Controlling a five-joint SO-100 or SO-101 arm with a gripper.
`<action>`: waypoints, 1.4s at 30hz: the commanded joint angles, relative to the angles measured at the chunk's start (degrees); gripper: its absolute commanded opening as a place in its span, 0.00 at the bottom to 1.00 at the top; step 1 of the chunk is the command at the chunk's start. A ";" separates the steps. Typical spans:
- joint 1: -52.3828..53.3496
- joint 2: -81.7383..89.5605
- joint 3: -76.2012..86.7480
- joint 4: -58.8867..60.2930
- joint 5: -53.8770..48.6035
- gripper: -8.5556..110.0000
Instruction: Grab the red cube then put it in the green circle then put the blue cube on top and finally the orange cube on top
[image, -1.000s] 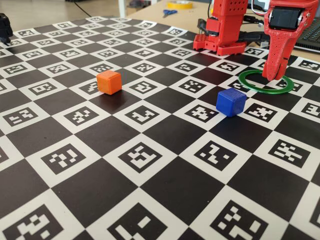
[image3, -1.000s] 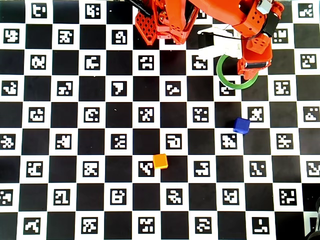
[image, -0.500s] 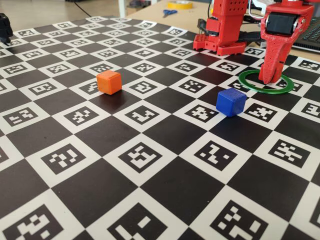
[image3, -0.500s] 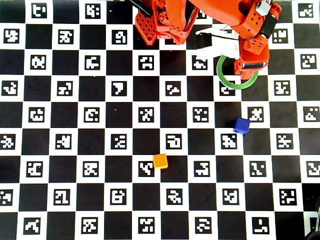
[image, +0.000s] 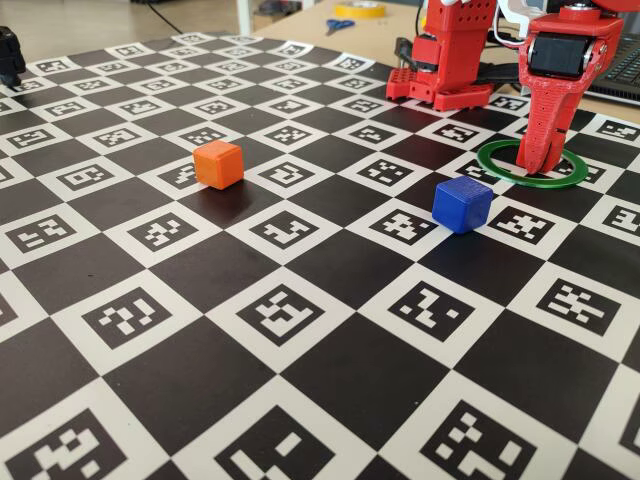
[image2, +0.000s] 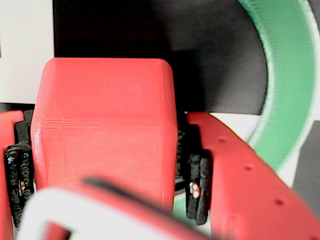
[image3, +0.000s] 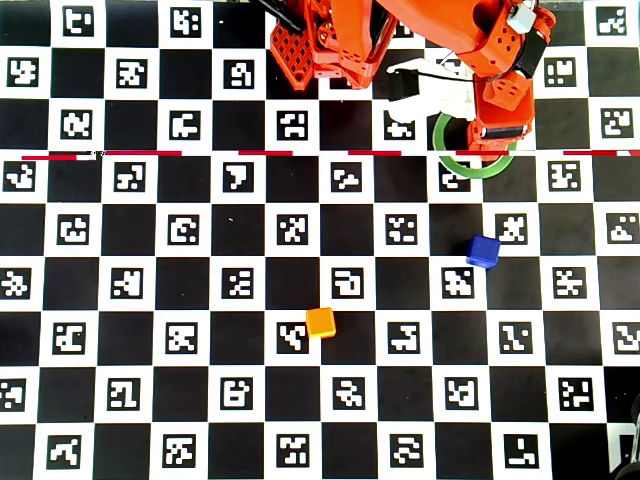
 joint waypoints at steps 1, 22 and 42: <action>0.88 0.70 0.26 0.18 -0.53 0.09; -2.72 1.85 -0.79 3.96 1.58 0.35; -2.55 3.96 -0.88 5.19 3.34 0.51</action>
